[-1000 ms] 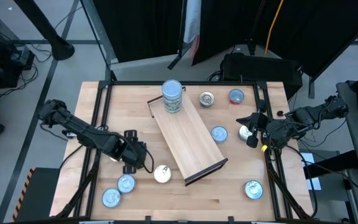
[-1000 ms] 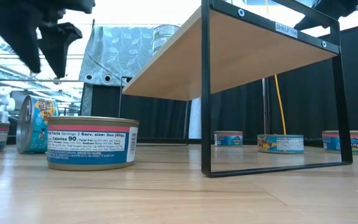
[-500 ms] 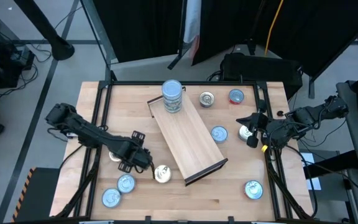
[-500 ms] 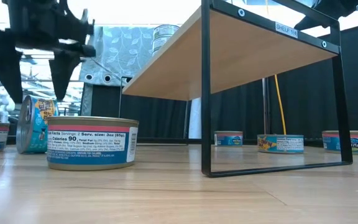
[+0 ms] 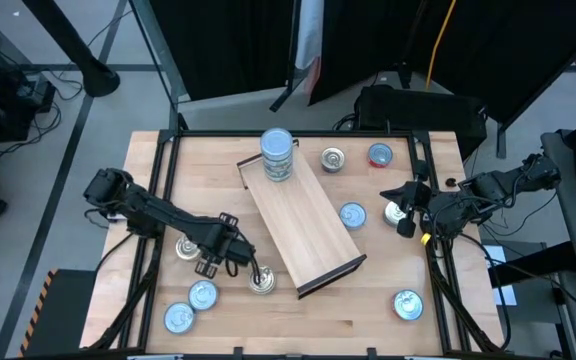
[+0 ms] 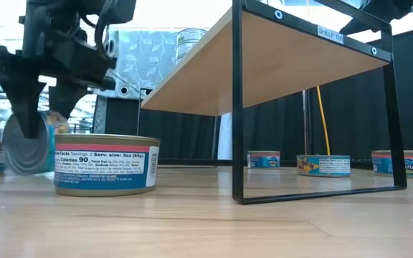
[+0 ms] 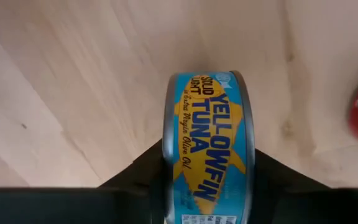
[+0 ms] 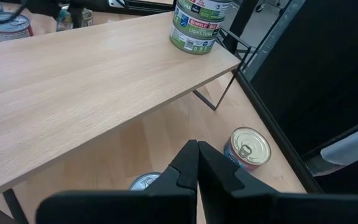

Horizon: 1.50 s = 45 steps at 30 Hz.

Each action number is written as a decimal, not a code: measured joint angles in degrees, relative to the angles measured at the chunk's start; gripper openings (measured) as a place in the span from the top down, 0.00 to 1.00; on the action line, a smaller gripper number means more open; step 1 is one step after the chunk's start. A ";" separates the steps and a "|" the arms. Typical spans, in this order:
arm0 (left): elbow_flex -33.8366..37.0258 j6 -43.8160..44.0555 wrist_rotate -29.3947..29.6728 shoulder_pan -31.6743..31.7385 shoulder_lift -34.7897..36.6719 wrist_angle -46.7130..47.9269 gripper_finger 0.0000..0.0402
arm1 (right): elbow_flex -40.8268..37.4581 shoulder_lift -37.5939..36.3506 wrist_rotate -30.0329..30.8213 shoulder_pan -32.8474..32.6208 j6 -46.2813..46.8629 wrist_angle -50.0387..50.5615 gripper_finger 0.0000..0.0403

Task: Stack canned seafood by type on shelf
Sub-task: Put the top left light blue tuna can on the shelf

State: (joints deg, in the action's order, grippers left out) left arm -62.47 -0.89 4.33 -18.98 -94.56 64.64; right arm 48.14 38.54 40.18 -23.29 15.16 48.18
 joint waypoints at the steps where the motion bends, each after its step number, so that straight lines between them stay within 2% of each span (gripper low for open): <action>1: -0.91 0.84 -0.21 -0.02 0.00 0.23 0.65 | 0.00 0.00 0.06 0.00 -0.09 0.00 1.00; 5: -6.31 4.86 -0.22 -0.19 0.02 4.03 0.65 | 0.00 0.00 0.20 0.01 -0.43 -0.05 1.00; 10: -18.78 8.28 0.44 -0.72 0.02 7.66 0.65 | 0.00 0.00 0.28 0.00 -0.92 -0.73 1.00; 14: -29.70 9.45 5.75 -0.63 0.04 6.24 0.65 | 0.00 0.00 0.43 0.00 -3.01 -4.08 1.00; 17: -37.29 9.44 9.05 -0.03 0.07 2.32 0.65 | 0.00 0.00 0.35 0.00 -5.23 -7.46 1.00; 20: -41.43 10.88 12.80 1.60 0.23 -7.69 0.65 | 0.00 0.00 0.33 0.02 -7.30 -10.46 1.00; 23: -41.96 19.42 17.64 4.17 0.21 -15.11 0.65 | 0.00 0.00 0.27 0.00 -8.86 -13.37 1.00; 28: -37.36 31.16 20.84 7.06 -0.99 -17.97 0.65 | 0.00 0.11 -0.43 -0.02 -9.40 -14.78 1.00; 30: -33.87 35.76 19.40 8.43 -1.18 -18.43 0.65 | 0.00 0.24 -2.66 0.00 -9.39 -14.54 1.00; 34: -28.96 40.88 13.89 10.75 -0.45 -27.82 0.65 | 0.00 0.48 -7.42 -0.02 -10.88 -13.81 1.00; 38: -25.80 44.02 10.89 12.70 -0.39 -30.99 0.65 | 0.00 0.48 -7.69 -0.02 -12.27 -12.86 1.00; 45: -20.59 50.10 11.18 14.04 -0.40 -34.91 0.65 | 0.00 0.48 -7.69 -0.02 -16.79 -12.13 1.00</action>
State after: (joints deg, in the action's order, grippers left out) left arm -83.06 49.21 15.51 -4.94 -94.97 29.72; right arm 48.14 39.03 32.49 -23.31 -1.64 36.05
